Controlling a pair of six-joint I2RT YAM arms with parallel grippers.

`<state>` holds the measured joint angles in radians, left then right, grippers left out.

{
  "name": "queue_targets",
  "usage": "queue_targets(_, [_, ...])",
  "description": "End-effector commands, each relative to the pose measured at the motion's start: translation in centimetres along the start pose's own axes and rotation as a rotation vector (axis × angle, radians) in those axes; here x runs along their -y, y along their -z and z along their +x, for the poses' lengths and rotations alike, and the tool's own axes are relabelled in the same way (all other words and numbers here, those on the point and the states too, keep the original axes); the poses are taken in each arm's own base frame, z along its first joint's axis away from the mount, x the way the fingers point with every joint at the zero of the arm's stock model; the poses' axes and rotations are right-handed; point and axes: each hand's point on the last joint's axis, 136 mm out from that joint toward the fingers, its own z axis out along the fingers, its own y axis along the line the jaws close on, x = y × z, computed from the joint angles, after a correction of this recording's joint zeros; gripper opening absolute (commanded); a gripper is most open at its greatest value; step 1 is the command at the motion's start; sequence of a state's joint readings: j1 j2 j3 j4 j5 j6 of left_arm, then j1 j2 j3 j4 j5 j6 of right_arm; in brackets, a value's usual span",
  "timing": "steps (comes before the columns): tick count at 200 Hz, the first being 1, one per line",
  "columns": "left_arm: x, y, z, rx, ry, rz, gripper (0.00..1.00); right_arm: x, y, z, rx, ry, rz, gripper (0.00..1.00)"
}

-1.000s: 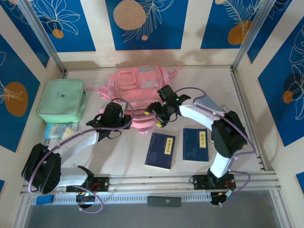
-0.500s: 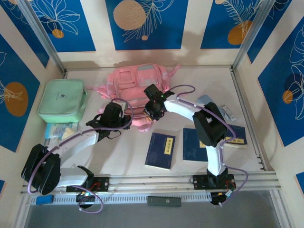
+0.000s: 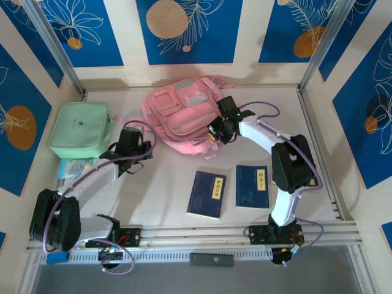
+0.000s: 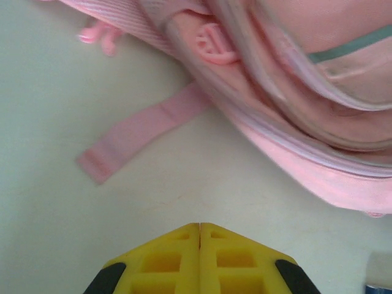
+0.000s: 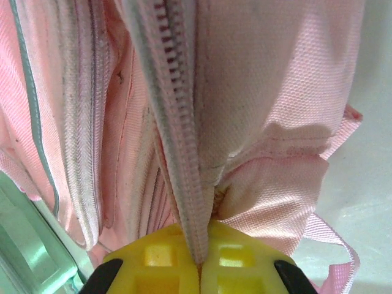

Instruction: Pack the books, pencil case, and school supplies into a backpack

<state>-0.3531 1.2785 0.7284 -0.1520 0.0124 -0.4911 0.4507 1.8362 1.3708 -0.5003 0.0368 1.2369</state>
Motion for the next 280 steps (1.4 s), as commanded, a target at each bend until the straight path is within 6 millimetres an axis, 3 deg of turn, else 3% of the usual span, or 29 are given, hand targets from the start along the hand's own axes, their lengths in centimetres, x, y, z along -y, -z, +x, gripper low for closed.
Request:
queue_targets(1, [6.3,0.4,-1.5,0.026,-0.017,0.314,0.0,-3.1,1.1,2.7,-0.07,0.09,-0.104,0.0])
queue_targets(16, [8.0,0.2,-0.4,-0.028,-0.033,0.372,0.0,-3.2,1.1,2.8,-0.068,0.103,-0.103,0.0])
queue_targets(44, [11.1,0.2,2.7,-0.092,-0.155,0.463,0.27,-3.2,1.3,2.8,-0.079,0.113,-0.103,0.0])
queue_targets(93, [13.8,-1.2,2.2,-0.165,-0.174,0.548,0.49,-3.5,2.2,2.7,-0.074,0.13,-0.12,0.0])
queue_targets(121, [12.9,-3.0,1.9,-0.164,-0.106,0.512,0.54,-3.6,2.0,2.7,-0.084,0.126,-0.128,0.0])
queue_targets(173, [11.9,-4.2,1.4,-0.115,-0.015,0.482,0.64,-3.9,2.3,2.7,-0.089,0.132,-0.143,0.0])
queue_targets(208, [13.6,-5.4,0.9,-0.102,0.028,0.561,0.7,-4.1,2.3,2.8,-0.091,0.129,-0.149,0.0])
queue_targets(232, [13.6,-6.1,0.6,-0.076,0.037,0.535,0.76,-4.2,2.1,2.9,-0.101,0.123,-0.156,0.0])
queue_targets(262, [15.2,-5.6,-0.1,-0.047,0.03,0.599,0.75,-4.4,1.9,3.0,-0.114,0.115,-0.166,0.0])
queue_targets(280, [15.4,-5.1,-0.2,-0.037,0.013,0.604,0.68,-4.8,2.0,3.0,-0.116,0.121,-0.177,0.0])
